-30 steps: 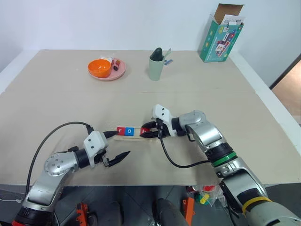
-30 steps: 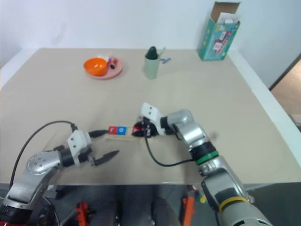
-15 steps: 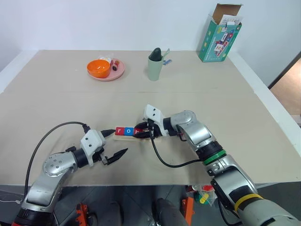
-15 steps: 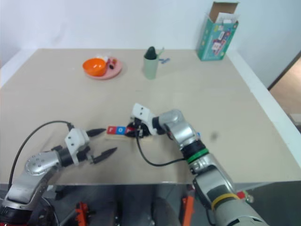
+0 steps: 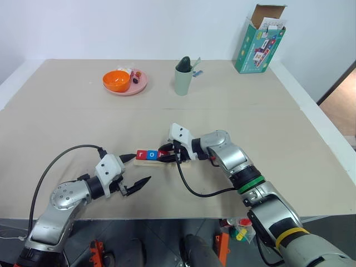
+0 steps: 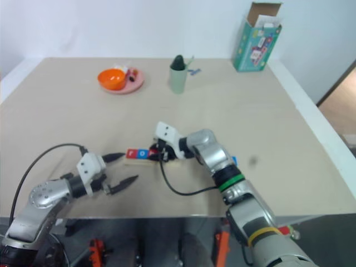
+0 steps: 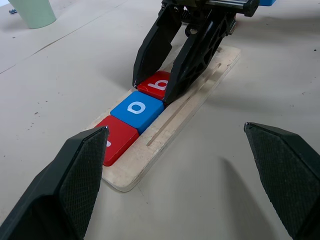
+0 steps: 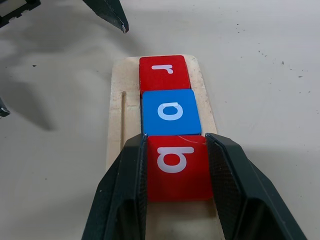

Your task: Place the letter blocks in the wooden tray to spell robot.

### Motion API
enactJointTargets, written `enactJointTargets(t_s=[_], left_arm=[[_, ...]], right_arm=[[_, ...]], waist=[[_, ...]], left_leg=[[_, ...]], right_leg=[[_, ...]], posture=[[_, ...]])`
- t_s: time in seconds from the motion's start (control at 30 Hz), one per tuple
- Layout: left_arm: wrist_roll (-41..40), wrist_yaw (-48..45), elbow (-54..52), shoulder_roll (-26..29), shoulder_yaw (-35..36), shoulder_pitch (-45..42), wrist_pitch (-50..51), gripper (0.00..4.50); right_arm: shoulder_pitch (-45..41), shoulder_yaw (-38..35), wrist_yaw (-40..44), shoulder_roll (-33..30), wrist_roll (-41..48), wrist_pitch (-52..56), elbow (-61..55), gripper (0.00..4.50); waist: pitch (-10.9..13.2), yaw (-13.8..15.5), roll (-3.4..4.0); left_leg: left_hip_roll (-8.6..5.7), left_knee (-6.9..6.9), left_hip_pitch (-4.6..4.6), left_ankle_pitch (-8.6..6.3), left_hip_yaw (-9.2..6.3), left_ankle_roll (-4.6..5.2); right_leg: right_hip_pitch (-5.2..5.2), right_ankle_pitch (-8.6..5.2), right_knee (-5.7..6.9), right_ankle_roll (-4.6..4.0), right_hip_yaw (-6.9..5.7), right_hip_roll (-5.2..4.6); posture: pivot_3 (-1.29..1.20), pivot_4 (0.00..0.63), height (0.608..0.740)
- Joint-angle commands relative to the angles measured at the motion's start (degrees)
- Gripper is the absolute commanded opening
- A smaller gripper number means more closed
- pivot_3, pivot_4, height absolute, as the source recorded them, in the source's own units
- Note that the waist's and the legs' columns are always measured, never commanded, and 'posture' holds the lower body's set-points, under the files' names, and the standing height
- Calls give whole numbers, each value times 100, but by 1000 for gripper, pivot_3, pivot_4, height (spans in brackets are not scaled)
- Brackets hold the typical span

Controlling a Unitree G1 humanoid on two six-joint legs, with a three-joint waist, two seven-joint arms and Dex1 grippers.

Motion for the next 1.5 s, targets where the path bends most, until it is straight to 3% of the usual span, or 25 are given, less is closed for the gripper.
enactJointTargets(t_s=[0.03, 0.13, 0.2, 0.37, 0.43, 0.53, 0.7, 0.93, 1.13, 1.5], left_arm=[[52, 0, -143, 61, 10, -31, -17, 4500], [89, -9, -140, 57, -2, -39, -26, 4500], [97, -15, -146, 51, -5, -41, -20, 4500], [121, -34, -147, 70, -14, -44, -23, 4500], [152, -65, -150, 103, -30, -52, -46, 4500], [181, -158, -168, 155, -66, -90, -122, 4500], [-318, -649, -473, 278, -162, -329, 178, 4500], [-1030, -1378, -585, 627, -269, -829, 976, 4500], [-1192, -1666, -459, 692, -355, -1118, 1239, 4500], [-938, -1724, -200, 601, -492, -1283, 1021, 4500]], right_arm=[[-140, -35, 91, 67, 46, 152, -3, 1164], [-165, -83, 83, 101, 88, 271, 7, 1164], [-183, -131, 54, 130, 130, 361, -4, 2200], [-184, -243, -25, 165, 216, 492, -125, 3953], [-189, -365, -128, 183, 304, 598, -284, 4438], [-200, -843, -581, 285, 638, 1133, -801, 4438], [231, -2048, -2144, 508, 1132, 2331, -2390, 4438], [2043, -2593, -4218, 682, 607, 2930, -4750, 4438], [3302, -2309, -4841, 608, 264, 2819, -5463, 4438], [3789, -2304, -5094, 762, 475, 2798, -5343, 4438]], waist=[[0, -2, 0], [0, -2, 0], [0, -3, 0], [0, -3, 0], [0, -3, 0], [1, -3, 1], [0, 8, 0], [-1, 13, 0], [0, -62, 3], [0, -125, 2]], left_leg=[[0, 0, 0, 0, 0, 0], [0, 0, 1, 0, 0, 0], [1, 0, 1, 0, 0, 0], [2, -1, 0, 0, -1, 0], [1, -1, -1, 0, -1, 0], [1, -1, -1, 0, -1, 0], [1, -5, -13, 0, -13, -1], [-13, -8, -30, -3, -35, -6], [-10, -9, -25, -3, -28, -6], [-8, -9, -7, 3, -33, -8]], right_leg=[[0, 0, 0, 0, 0, 0], [0, 0, 0, 0, -1, 0], [0, 0, 0, 0, -1, 1], [-1, 0, 0, 0, -2, 1], [-1, 0, 0, 0, -1, 1], [-2, 0, 0, 0, -1, 1], [-9, -2, 0, -4, -10, 1], [-11, -27, -2, 19, -27, -13], [-17, -26, -1, 16, -19, -7], [0, -21, 0, 11, -17, 0]], posture=[[0, 150, 740], [0, 150, 740], [0, 150, 740], [0, 150, 740], [0, 150, 740], [0, 150, 740], [0, 150, 740], [0, 150, 740], [0, 150, 740], [0, 150, 740]])
